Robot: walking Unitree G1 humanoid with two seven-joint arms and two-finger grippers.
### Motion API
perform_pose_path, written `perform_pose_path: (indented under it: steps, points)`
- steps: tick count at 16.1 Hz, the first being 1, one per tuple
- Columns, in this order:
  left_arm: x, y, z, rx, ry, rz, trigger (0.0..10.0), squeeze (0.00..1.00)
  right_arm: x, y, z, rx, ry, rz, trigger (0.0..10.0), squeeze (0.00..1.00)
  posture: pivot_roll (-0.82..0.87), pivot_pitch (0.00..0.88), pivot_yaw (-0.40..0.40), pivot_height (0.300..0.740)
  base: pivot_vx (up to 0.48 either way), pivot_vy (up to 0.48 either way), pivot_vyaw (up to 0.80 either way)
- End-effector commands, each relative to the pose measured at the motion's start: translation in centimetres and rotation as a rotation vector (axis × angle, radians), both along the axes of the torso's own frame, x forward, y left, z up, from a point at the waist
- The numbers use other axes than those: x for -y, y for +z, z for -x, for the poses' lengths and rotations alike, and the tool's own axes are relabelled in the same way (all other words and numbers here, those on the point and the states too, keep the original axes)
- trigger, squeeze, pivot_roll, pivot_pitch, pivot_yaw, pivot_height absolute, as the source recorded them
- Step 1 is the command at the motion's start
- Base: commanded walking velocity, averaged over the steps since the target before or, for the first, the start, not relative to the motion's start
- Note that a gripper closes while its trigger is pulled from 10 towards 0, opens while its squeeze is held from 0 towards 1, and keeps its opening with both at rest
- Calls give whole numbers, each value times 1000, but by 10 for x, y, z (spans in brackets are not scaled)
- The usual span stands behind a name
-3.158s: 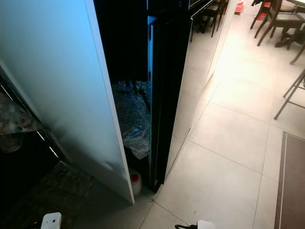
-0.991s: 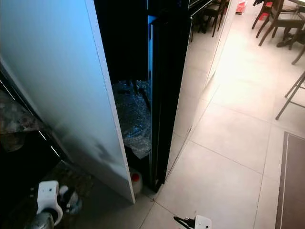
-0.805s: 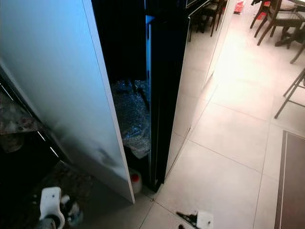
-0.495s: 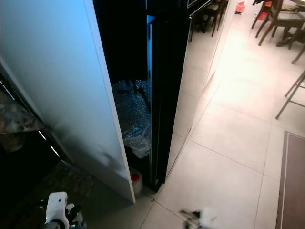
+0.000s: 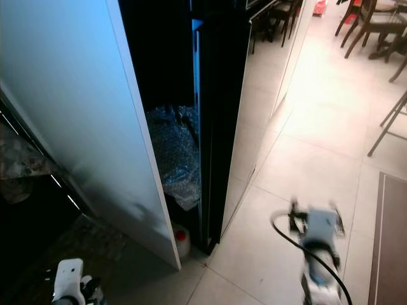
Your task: Restocking fridge
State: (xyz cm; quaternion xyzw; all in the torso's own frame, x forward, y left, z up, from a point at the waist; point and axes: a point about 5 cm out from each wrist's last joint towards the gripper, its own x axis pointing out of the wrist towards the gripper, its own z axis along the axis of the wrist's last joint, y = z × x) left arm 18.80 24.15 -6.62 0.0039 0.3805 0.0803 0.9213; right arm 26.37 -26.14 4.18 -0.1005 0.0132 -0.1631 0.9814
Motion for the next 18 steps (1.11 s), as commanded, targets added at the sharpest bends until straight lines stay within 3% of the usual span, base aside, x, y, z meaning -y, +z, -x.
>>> perform_pose_path:
  steps: [1,2,4,6,8,13,15,18]
  points:
    - [-6,-2,7,-23,22,-9,10000,0,-10,26,-10,142,33,47,10000,0,-31,0,24,740,0,0,0]
    - [-7,-2,8,-23,27,-9,10000,0,-17,35,-12,188,58,63,10000,0,-31,0,24,740,0,0,0]
    - [-8,-4,11,-38,29,-10,10000,0,-46,62,-19,302,148,106,10000,0,-41,0,29,740,0,0,0]
    - [-8,-5,13,-45,30,-9,10000,0,-63,78,-19,359,181,121,10000,0,-46,0,31,740,0,0,0]
    - [-6,-7,15,-56,22,-6,10000,0,-91,90,-23,358,282,91,10000,0,-47,0,29,740,0,0,0]
    - [-4,-8,17,-61,20,-4,10000,0,-128,82,-31,192,479,8,10000,0,-50,0,25,740,0,0,0]
    - [-5,-9,20,-70,21,-6,10000,0,-127,71,-32,71,482,-4,10000,0,-46,0,21,740,0,0,0]
    - [-6,-10,22,-82,18,-8,10000,0,-130,67,-34,-13,522,-96,10000,0,-52,0,23,740,0,0,0]
